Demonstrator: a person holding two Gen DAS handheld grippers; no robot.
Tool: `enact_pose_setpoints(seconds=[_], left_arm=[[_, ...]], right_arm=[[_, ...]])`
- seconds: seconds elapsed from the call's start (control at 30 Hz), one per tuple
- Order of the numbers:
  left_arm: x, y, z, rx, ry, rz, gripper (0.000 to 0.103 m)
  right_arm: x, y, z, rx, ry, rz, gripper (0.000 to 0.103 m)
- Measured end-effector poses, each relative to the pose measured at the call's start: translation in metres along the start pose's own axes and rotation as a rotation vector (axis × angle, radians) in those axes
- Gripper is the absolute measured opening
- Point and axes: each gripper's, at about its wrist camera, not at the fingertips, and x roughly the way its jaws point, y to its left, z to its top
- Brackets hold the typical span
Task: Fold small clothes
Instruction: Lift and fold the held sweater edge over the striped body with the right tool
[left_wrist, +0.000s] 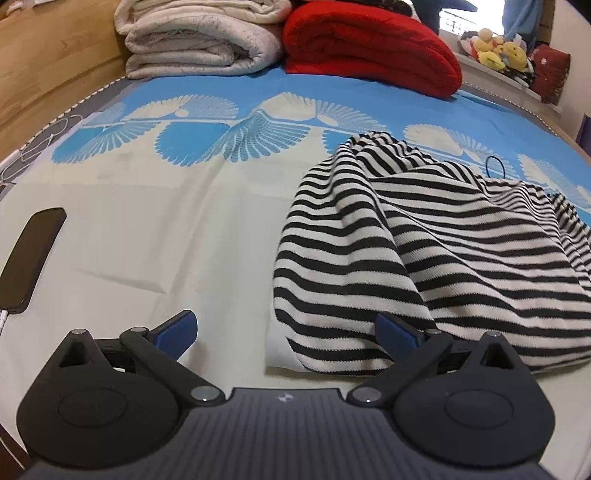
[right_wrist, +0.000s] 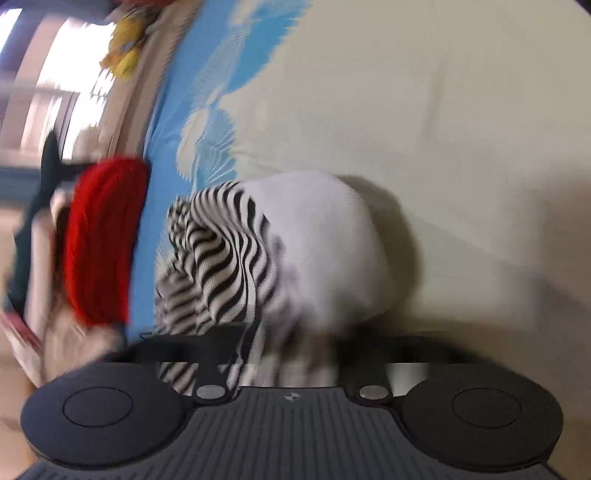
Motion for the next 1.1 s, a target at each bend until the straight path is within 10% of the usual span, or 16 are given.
enact_pose_setpoints(seconds=[0.23,0.77,0.93,1.1], left_arm=[[0.003,0.007,0.002,-0.012,0.005,0.056,0.102],[0.006,0.014,0.003,-0.024,0.038,0.059,0.102],[0.003,0.028,0.005,-0.071,0.045,0.056,0.102],[-0.002,0.046,0.007,-0.117,0.040,0.067,0.102]], right_arm=[[-0.036,-0.001,0.023,-0.022,-0.161,0.007,0.009],[-0.025,0.012,0.018,-0.158,-0.193,-0.142,0.009],[-0.033,0.092,-0.021,-0.536,-0.317,-0.145,0.009],[-0.038,0.193,-0.160,-1.216,-0.377,0.059,0.009]])
